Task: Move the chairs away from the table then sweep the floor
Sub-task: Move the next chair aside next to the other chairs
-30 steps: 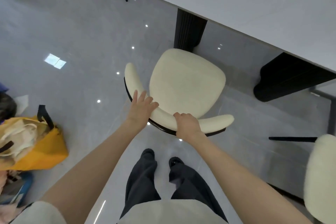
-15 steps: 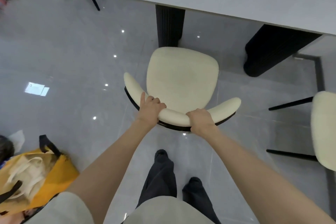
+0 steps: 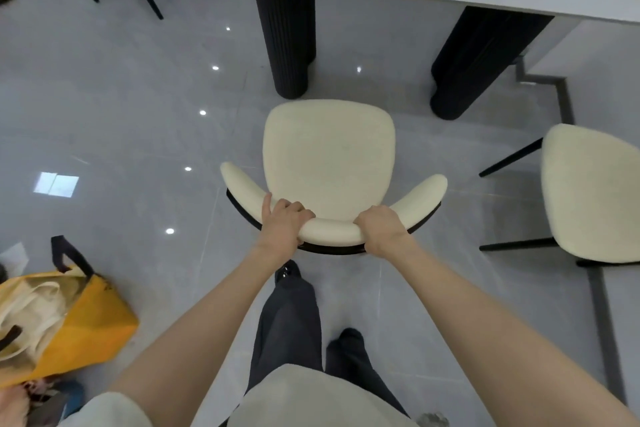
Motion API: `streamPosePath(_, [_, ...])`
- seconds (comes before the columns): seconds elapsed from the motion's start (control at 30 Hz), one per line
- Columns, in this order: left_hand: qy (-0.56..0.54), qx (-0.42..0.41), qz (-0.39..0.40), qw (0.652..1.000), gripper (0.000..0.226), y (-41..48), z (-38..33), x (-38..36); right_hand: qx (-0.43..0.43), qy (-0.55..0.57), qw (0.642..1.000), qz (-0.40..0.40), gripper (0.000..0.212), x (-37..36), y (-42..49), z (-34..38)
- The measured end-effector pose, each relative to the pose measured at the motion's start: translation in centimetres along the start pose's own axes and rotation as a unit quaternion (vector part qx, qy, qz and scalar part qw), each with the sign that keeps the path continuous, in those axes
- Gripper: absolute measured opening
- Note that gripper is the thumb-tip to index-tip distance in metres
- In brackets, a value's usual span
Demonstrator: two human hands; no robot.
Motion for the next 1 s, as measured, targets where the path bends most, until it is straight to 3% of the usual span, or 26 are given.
streamPosePath(0.43, [0.038, -0.124, 0.033, 0.991, 0.053, -9.2, -20.9, -3.6, -0.119, 0.056, 0.991, 0.022, 0.037, -11.4, -17.5, -12.2])
streamPosePath(0.57, [0.039, -0.181, 0.025, 0.982, 0.053, -11.2, -25.3, -4.1, -0.173, 0.101, 0.979, -0.029, 0.039, -13.4, -21.4, -14.7])
streamPosePath(0.67, [0.02, -0.212, -0.002, 0.977, 0.054, -12.3, -24.9, -3.5, -0.206, 0.105, 0.972, -0.043, 0.043, -14.0, -22.8, -14.0])
streamPosePath(0.8, [0.001, -0.19, -0.062, 0.98, 0.052, -12.4, -20.1, -2.0, -0.191, 0.161, 0.967, -0.044, 0.055, -13.6, -22.3, -9.1])
streamPosePath(1.0, [0.053, -0.164, -0.023, 0.985, 0.049, -8.8, -12.9, -2.2, -0.182, 0.201, 0.951, -0.152, 0.059, -11.5, -19.1, -1.8])
Point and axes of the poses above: each hand's wrist, its own y-axis towards the middle knuckle, its own x-axis out of the back of the hand, z = x × y, the point moved 10 cm from there along y, towards the middle knuckle, and after that the axes turned 12 degrees about y, right-handed, at the moved point
